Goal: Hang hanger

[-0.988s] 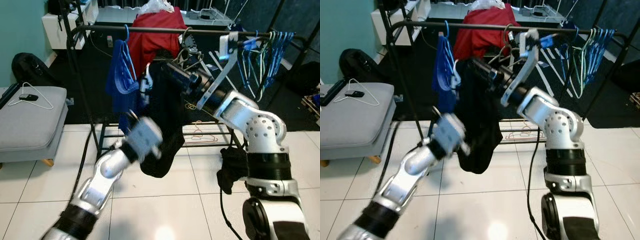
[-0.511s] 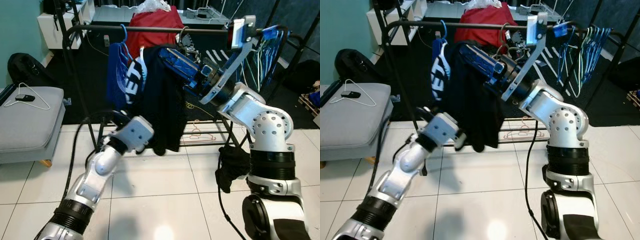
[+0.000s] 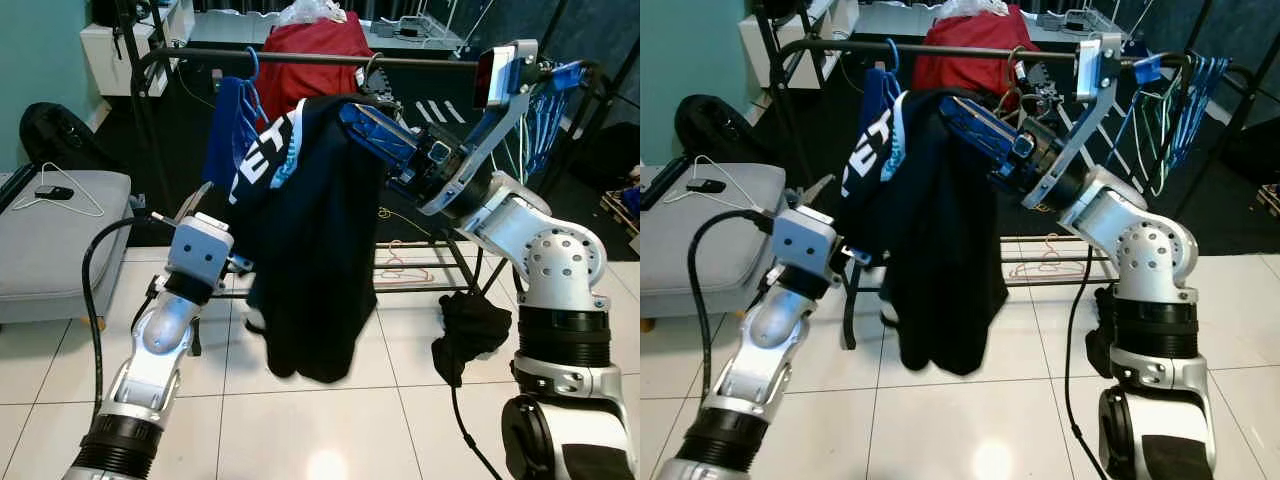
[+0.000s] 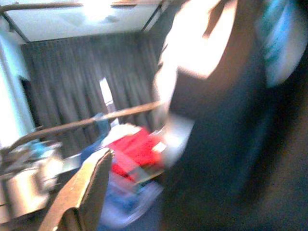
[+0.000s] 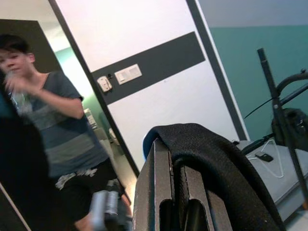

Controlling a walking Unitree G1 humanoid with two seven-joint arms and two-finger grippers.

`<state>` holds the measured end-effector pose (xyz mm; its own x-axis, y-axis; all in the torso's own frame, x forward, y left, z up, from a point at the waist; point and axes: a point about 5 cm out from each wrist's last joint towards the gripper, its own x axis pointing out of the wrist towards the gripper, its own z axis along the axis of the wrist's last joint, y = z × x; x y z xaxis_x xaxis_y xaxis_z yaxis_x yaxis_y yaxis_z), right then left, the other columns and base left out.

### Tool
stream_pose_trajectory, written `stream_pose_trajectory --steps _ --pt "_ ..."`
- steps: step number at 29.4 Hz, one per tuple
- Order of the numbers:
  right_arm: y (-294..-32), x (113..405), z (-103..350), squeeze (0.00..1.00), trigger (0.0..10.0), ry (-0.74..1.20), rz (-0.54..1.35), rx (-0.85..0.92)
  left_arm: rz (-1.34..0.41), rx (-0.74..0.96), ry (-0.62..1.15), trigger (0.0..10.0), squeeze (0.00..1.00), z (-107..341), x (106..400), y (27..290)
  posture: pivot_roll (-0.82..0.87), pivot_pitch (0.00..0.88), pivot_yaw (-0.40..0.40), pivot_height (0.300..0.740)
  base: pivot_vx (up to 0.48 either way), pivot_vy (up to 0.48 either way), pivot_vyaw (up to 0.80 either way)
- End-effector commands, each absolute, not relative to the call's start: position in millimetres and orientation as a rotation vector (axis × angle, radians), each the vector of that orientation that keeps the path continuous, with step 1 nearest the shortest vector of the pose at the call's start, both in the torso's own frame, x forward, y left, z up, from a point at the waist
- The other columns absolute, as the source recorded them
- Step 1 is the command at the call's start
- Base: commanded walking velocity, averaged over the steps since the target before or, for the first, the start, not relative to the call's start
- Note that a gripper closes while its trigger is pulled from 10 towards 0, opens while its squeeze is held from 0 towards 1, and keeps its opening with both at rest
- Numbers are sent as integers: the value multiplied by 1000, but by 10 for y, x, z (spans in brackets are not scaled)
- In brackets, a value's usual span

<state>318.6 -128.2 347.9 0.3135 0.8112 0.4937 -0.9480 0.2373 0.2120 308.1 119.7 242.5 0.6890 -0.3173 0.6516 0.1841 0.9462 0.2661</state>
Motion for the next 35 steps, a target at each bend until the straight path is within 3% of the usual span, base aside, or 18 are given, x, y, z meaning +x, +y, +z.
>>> stream_pose_trajectory --steps 1,2,3,4,7,14,21,23,25,32,35 --pt "-1336 3177 3498 0 0 -339 1228 521 -341 155 -791 10000 0 2504 3038 1075 -68 179 -68 740 0 0 0" --pt "-1361 3187 3491 0 0 -339 1222 527 -401 119 -828 4235 0 2596 2988 926 -66 190 -70 740 0 0 0" --pt "-1361 3187 3491 0 0 -339 1222 527 -401 119 -828 4235 0 2596 2988 926 -66 190 -70 740 0 0 0" --pt "-1378 3184 3495 0 0 -349 1225 538 -446 92 -864 0 0 2690 2948 809 -69 192 -67 740 0 0 0" --pt "-1400 3161 3487 0 0 -360 1231 551 -477 78 -927 0 0 2832 2918 699 -72 187 -59 740 0 0 0" --pt "-1465 3205 3373 0 0 -318 1171 543 -515 129 -950 0 0 2897 2914 737 -67 196 -54 740 0 0 0" --pt "-1620 3462 3137 0 0 -209 868 502 -480 135 -890 0 0 2821 2920 946 -65 201 -52 740 0 0 0" --pt "-1741 3583 2977 0 0 -176 701 470 -311 -25 -887 0 0 2932 3010 1214 -64 199 -58 740 0 0 0" --pt "-1728 3574 2844 0 0 -162 669 450 -189 -207 -898 0 0 3072 3081 1447 -61 187 -61 740 0 0 0" --pt "-1639 3546 2687 0 0 -129 671 455 -182 -332 -920 0 0 3211 3131 1544 -60 190 -62 740 0 0 0" --pt "-1538 3509 2548 0 0 -90 681 435 -259 -360 -915 0 0 3255 3138 1487 -62 180 -58 740 0 0 0"
